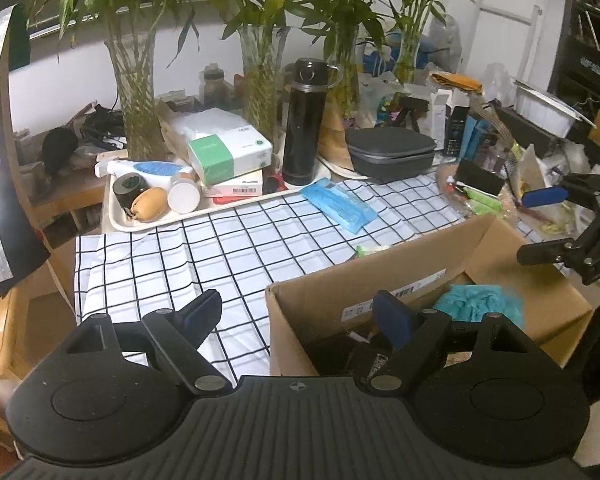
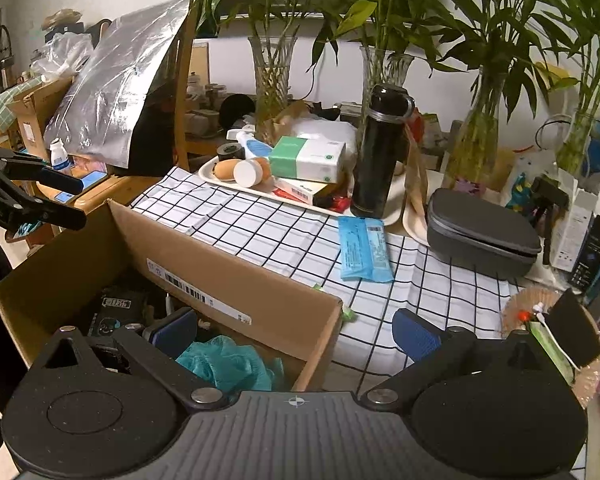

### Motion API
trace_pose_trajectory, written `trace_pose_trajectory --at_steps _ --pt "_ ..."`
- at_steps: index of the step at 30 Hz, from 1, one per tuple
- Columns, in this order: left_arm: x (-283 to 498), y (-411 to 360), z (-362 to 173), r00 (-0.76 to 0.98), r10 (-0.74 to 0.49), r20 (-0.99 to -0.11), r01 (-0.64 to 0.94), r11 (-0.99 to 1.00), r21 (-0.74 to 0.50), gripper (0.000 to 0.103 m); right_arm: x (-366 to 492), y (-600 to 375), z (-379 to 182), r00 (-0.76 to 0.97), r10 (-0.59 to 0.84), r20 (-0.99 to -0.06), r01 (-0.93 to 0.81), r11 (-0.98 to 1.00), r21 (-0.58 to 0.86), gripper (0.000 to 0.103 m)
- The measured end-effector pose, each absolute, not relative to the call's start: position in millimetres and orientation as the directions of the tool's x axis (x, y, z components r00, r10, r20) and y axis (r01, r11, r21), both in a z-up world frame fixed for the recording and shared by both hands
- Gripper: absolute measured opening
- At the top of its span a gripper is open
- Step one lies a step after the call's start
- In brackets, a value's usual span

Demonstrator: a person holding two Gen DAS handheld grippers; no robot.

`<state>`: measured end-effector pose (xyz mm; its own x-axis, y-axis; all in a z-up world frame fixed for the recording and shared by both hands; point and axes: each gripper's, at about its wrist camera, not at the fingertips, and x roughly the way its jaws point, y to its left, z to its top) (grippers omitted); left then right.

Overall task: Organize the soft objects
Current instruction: 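Withdraw both tools from the box toward the green packet on the table, then reach right tool toward the green-and-white wipes packet while left tool reaches the black cable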

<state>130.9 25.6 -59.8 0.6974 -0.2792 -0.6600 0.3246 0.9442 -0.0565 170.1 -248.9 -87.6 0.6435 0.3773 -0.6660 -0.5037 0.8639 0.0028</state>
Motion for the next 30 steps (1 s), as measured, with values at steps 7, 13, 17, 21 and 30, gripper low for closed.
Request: trace_pose_trajectory --at_steps 7,13,17,21,30 --pt "139.9 25.2 -58.8 0.705 -0.292 -0.646 0.328 0.942 -0.069 0.083 177.3 -252.8 -87.3 0.658 0.373 -0.654 -0.468 0.883 0.032 0.103" --pt "152.9 25.3 -60.6 0.712 -0.304 -0.633 0.321 0.943 -0.091 0.083 188.4 -257.5 -89.7 0.670 0.354 -0.652 -0.412 0.908 0.070 0.103" --pt "164.3 26.9 -63.8 0.713 -0.312 -0.628 0.319 0.942 -0.106 0.083 197.9 -259.7 -91.3 0.671 0.349 -0.654 -0.389 0.917 0.091 0.103" --pt "177.6 30.7 -68.3 0.713 -0.323 -0.622 0.309 0.941 -0.135 0.083 209.5 -262.3 -92.9 0.674 0.342 -0.655 -0.374 0.922 0.097 0.103" --pt "205.4 38.0 -82.5 0.718 -0.337 -0.609 0.298 0.940 -0.169 0.083 240.1 -274.8 -103.4 0.666 0.322 -0.673 -0.335 0.935 0.116 0.103"
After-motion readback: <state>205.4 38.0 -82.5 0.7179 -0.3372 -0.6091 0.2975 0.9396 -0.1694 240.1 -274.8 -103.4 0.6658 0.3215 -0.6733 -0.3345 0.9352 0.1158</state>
